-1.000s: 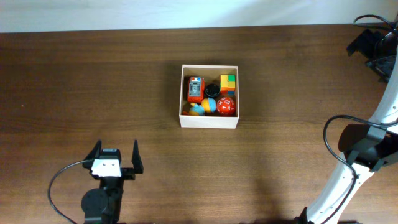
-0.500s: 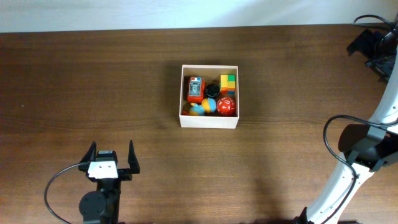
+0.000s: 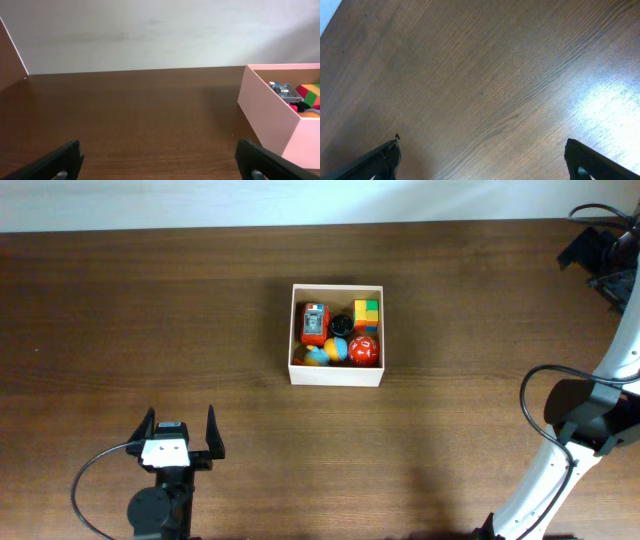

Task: Pack container

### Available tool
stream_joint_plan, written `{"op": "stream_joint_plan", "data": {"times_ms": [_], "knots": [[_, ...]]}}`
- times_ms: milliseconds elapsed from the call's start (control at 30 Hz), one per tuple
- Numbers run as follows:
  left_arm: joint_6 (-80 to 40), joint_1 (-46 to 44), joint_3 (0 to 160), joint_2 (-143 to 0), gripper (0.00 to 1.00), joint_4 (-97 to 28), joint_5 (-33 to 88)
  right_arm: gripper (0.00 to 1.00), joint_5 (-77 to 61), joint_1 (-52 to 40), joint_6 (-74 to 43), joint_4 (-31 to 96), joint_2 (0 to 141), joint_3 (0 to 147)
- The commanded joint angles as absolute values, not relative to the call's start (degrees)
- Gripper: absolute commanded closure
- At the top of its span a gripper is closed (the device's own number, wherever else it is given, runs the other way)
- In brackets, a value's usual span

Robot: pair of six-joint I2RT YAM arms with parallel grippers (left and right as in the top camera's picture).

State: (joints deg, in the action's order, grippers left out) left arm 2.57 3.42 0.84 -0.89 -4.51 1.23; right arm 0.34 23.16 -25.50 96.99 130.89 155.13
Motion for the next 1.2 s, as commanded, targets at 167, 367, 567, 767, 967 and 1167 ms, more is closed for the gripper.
{"op": "stream_joint_plan", "data": {"times_ms": [167, 367, 567, 767, 967, 1167], "knots": [[3.5, 3.7, 0.5, -0.4, 0.01, -4.6, 1.3, 0.01, 0.3, 22.4, -25.5, 97.2, 131.2, 155.6], [3.5, 3.7, 0.5, -0.3, 0.01, -4.6, 1.3, 0.01, 0.3, 16.6, -25.5, 97.1, 127.4, 155.6], [3.5, 3.7, 0.5, -0.3, 0.01, -4.6, 1.3, 0.01, 0.3, 2.9, -25.5, 97.1, 119.7, 155.6], [3.5, 3.7, 0.5, -0.3, 0.01, -4.6, 1.3, 0.01, 6.2, -15.3, -24.0, 96.0, 111.9, 154.3], [3.5, 3.7, 0.5, -0.4, 0.01, -4.6, 1.3, 0.01, 20.4, -26.7, -24.0, 86.8, 101.3, 141.9], [3.5, 3.7, 0.5, -0.4, 0.01, -4.6, 1.3, 0.01, 20.2, -25.2, -24.0, 69.5, 84.3, 115.0]]}}
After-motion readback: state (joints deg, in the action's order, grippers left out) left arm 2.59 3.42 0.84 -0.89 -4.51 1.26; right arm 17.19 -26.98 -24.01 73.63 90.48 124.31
